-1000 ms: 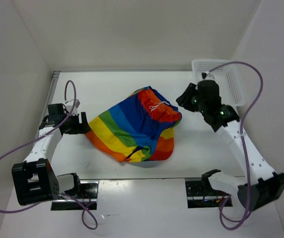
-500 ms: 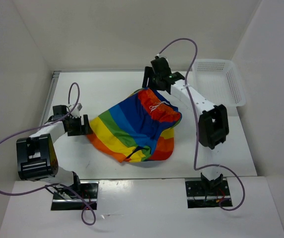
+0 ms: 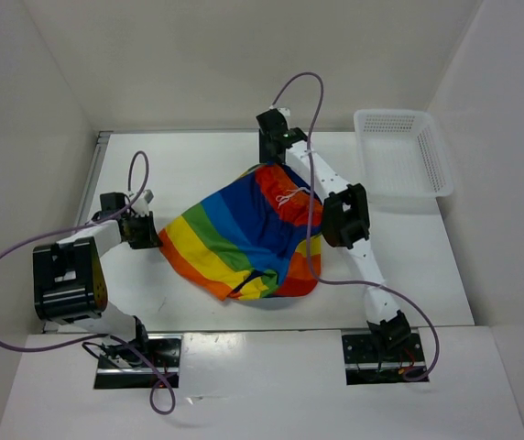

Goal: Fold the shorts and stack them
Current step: Fold the shorts

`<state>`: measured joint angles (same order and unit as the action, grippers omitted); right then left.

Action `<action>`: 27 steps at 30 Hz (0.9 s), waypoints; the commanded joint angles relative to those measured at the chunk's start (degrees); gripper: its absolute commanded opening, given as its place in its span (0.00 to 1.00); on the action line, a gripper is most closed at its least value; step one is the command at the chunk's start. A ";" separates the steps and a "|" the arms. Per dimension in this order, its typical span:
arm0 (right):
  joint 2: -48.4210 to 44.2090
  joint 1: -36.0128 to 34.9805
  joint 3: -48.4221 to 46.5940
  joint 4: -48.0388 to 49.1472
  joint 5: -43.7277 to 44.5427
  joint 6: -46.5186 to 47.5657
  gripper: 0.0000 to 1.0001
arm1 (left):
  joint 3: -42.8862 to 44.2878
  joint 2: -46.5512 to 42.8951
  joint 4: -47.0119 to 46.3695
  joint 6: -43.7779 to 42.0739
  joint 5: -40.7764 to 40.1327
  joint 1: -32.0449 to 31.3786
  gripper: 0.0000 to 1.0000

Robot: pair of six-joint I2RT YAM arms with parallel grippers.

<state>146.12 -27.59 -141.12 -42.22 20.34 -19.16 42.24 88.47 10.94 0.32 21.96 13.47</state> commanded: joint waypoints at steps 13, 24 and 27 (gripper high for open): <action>1.98 1.05 -15.75 -11.21 2.69 -0.52 0.01 | 8.20 -4.52 6.63 -0.32 -0.77 -0.20 0.00; -15.33 -1.67 -29.21 -20.63 5.32 -2.02 0.01 | 23.67 -23.15 10.78 -0.32 2.03 3.58 0.00; -21.83 -3.69 -29.21 -21.76 6.64 -2.55 0.01 | 24.90 -28.94 7.88 -0.32 2.83 4.98 0.00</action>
<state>132.79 -28.62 -167.48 -61.25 23.64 -20.80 65.73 63.26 20.60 0.25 22.44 17.52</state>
